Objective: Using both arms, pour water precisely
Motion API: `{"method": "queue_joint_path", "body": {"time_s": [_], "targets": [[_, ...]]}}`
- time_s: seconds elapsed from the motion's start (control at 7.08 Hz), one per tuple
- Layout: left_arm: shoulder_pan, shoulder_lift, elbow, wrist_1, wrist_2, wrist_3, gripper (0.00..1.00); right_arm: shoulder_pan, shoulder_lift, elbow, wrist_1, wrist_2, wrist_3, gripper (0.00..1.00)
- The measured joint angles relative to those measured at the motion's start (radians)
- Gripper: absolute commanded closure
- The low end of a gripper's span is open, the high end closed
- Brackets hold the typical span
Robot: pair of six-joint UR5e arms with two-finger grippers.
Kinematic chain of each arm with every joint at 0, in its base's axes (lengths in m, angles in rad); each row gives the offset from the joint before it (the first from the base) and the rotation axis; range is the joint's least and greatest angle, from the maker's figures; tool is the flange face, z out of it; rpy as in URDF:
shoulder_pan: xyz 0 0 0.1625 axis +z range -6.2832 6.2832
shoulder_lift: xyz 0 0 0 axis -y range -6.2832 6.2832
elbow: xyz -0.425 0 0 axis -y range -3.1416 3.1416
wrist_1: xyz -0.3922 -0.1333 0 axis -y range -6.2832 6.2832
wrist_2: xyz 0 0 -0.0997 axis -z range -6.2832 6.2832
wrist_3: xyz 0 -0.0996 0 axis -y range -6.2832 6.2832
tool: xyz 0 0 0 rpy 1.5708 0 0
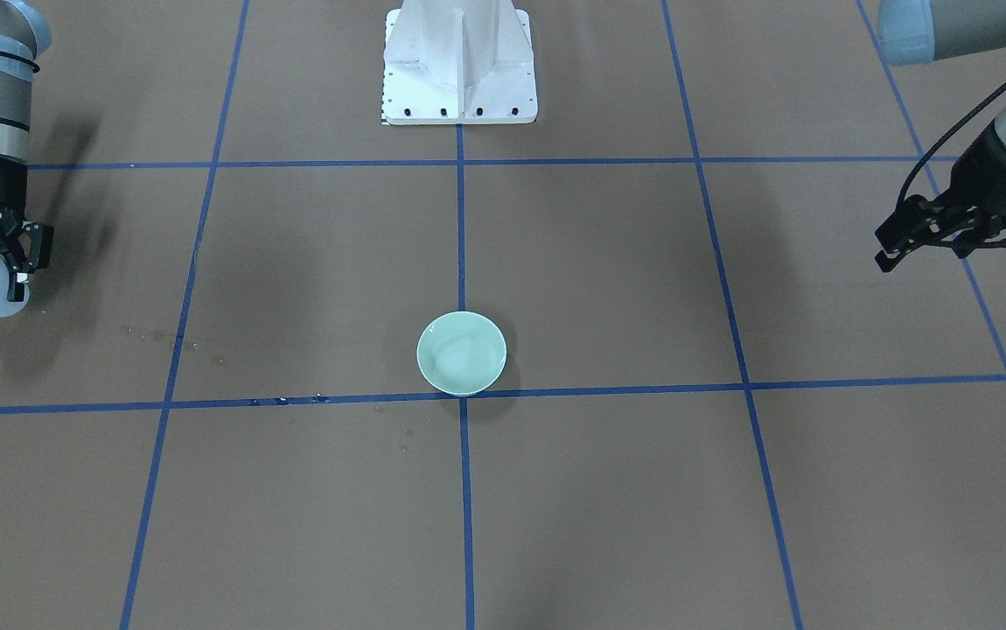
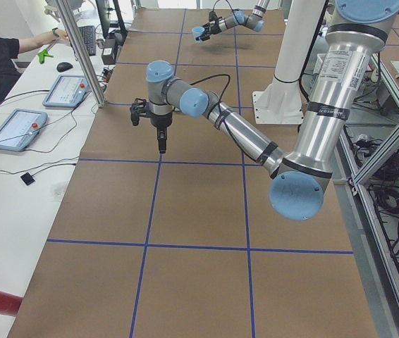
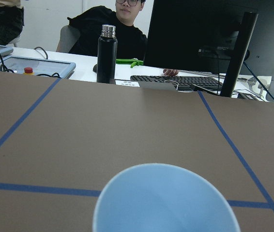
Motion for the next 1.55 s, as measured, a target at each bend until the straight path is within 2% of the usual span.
{"method": "queue_joint_path", "body": {"time_s": [0.42,0.56,0.71,0.85,0.99,1.55], "targets": [[0.000,-0.001,-0.002,0.002,0.000,0.000,0.00,-0.027,0.000,-0.037,0.000,-0.004,0.000,1.00],[0.000,-0.001,-0.002,0.002,0.000,-0.001,0.00,-0.033,0.000,-0.048,0.001,-0.004,0.001,0.93],[0.000,-0.002,-0.003,0.003,0.000,0.000,0.00,-0.036,0.000,-0.054,0.001,-0.004,0.001,0.58],[0.000,-0.002,-0.003,0.004,0.000,0.000,0.00,-0.039,0.000,-0.056,0.002,-0.004,0.001,0.19],[0.000,-0.003,-0.002,0.004,0.000,0.000,0.00,-0.040,0.001,-0.056,0.014,-0.004,0.000,0.00],[0.000,-0.004,0.010,0.004,0.000,0.006,0.00,-0.039,-0.003,-0.058,0.097,0.002,-0.017,0.00]]}}
